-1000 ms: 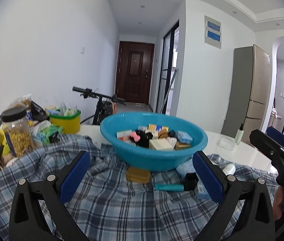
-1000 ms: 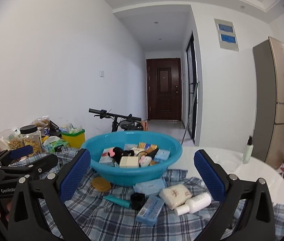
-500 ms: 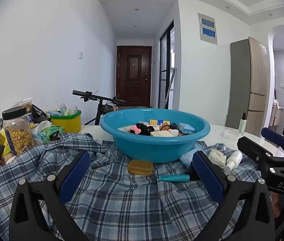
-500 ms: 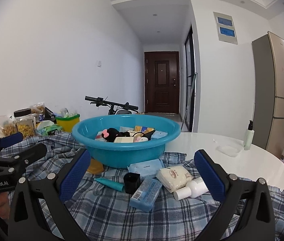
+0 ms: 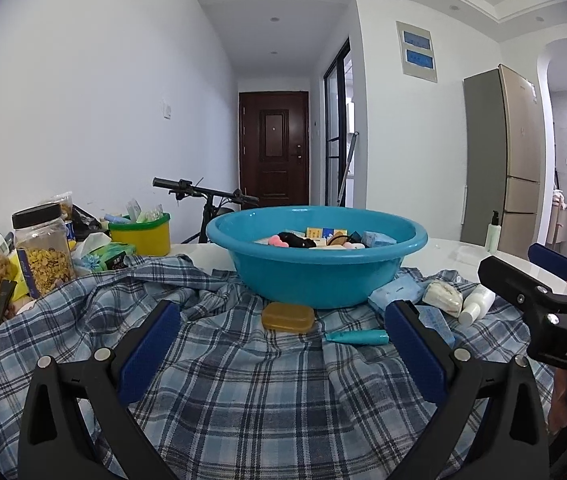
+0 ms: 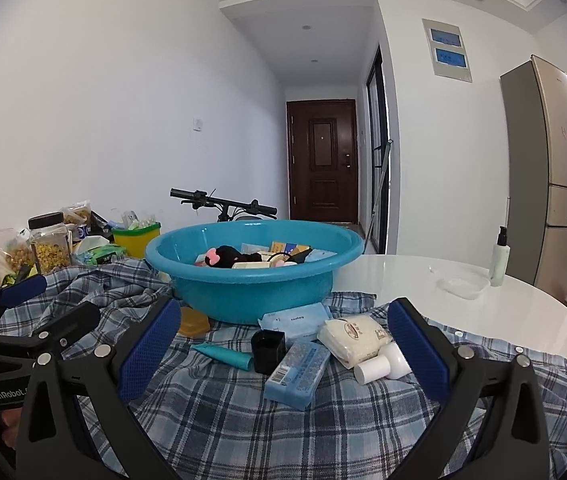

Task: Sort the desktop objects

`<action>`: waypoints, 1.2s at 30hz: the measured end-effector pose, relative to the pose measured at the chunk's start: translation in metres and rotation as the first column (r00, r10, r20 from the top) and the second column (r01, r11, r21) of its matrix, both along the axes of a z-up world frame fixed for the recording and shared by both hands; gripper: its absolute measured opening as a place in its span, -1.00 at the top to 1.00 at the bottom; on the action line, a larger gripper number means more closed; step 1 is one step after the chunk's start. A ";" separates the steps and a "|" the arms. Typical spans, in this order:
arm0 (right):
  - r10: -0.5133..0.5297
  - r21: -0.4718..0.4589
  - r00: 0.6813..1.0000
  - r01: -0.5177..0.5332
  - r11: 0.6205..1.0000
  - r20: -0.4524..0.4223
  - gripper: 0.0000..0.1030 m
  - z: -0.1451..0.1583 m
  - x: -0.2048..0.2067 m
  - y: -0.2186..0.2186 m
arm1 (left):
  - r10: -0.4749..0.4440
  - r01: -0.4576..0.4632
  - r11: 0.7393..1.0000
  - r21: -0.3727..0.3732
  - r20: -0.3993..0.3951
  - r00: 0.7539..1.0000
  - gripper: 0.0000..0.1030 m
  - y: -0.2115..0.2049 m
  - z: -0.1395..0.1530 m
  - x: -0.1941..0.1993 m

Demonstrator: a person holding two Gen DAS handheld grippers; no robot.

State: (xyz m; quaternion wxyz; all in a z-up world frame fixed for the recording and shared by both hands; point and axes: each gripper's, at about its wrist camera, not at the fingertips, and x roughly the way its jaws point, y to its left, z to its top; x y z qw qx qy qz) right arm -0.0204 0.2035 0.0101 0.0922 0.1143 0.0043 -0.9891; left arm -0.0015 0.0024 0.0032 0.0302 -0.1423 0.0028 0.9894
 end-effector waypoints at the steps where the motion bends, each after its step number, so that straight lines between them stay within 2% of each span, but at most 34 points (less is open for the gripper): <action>1: -0.001 0.002 1.000 0.001 1.000 0.001 -1.00 -0.001 0.000 -0.001 | -0.001 0.001 1.000 0.009 0.003 1.000 -1.00 -0.001 0.000 -0.001; 8: -0.010 0.015 1.000 0.010 1.000 0.022 -1.00 -0.005 -0.004 -0.002 | 0.030 -0.030 1.000 0.008 0.005 1.000 -1.00 -0.003 -0.002 -0.001; 11: -0.028 0.051 0.998 0.025 0.998 0.060 -1.00 -0.009 -0.010 -0.009 | 0.040 -0.040 0.999 0.008 0.007 0.999 -1.00 -0.004 -0.002 -0.002; 16: -0.030 0.080 0.998 0.024 0.997 0.064 -1.00 -0.009 -0.010 -0.014 | 0.049 -0.049 0.999 0.010 0.008 0.999 -1.00 -0.005 -0.003 -0.003; 36: -0.033 0.034 0.997 0.031 0.999 0.071 -1.00 -0.008 -0.010 -0.004 | 0.058 -0.059 0.998 0.013 0.016 0.998 -1.00 -0.008 -0.004 -0.003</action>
